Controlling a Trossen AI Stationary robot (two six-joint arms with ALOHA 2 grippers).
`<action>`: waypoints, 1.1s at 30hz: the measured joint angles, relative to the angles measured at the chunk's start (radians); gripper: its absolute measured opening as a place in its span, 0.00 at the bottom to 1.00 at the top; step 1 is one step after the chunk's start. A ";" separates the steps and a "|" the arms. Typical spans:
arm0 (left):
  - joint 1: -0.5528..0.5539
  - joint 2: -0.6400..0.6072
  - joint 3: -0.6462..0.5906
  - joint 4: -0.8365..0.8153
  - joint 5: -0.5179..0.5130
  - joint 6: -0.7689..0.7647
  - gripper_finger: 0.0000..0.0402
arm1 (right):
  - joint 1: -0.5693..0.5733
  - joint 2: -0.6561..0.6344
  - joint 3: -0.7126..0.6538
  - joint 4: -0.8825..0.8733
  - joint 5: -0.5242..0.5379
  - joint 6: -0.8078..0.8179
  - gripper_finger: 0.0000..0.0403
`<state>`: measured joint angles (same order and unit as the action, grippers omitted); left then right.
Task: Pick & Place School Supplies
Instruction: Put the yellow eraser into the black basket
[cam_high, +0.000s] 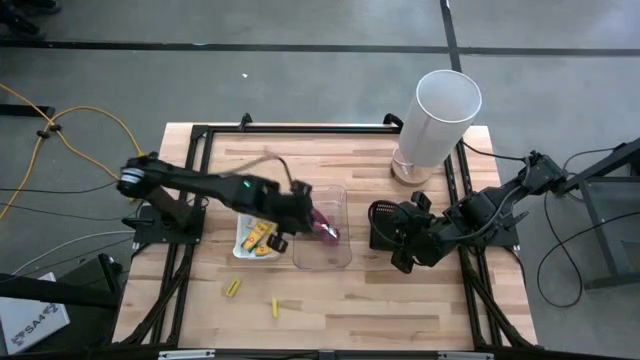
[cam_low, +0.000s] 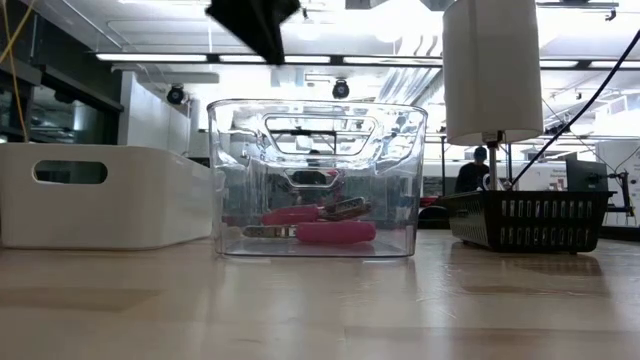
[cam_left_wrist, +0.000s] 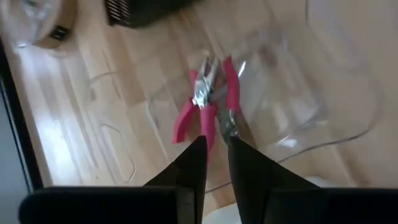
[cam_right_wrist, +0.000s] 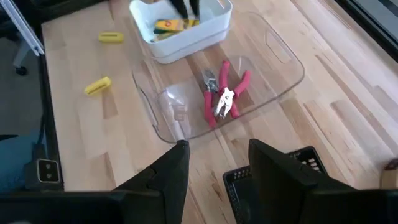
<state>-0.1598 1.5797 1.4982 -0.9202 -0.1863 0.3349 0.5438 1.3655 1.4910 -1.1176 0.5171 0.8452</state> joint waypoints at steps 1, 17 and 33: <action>0.013 -0.028 0.000 -0.001 0.017 -0.016 0.14 | 0.000 0.000 0.000 -0.012 0.000 0.007 0.39; 0.054 -0.275 0.000 -0.121 0.095 -0.204 0.13 | 0.000 -0.001 -0.176 -0.211 -0.003 0.072 0.39; 0.052 -0.276 -0.014 -0.179 0.094 -0.370 0.13 | 0.037 -0.216 -0.555 -0.214 -0.047 0.128 0.39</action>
<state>-0.1078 1.3033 1.4840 -1.0993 -0.0925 -0.0348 0.5810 1.1490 0.9362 -1.3315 0.4702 0.9731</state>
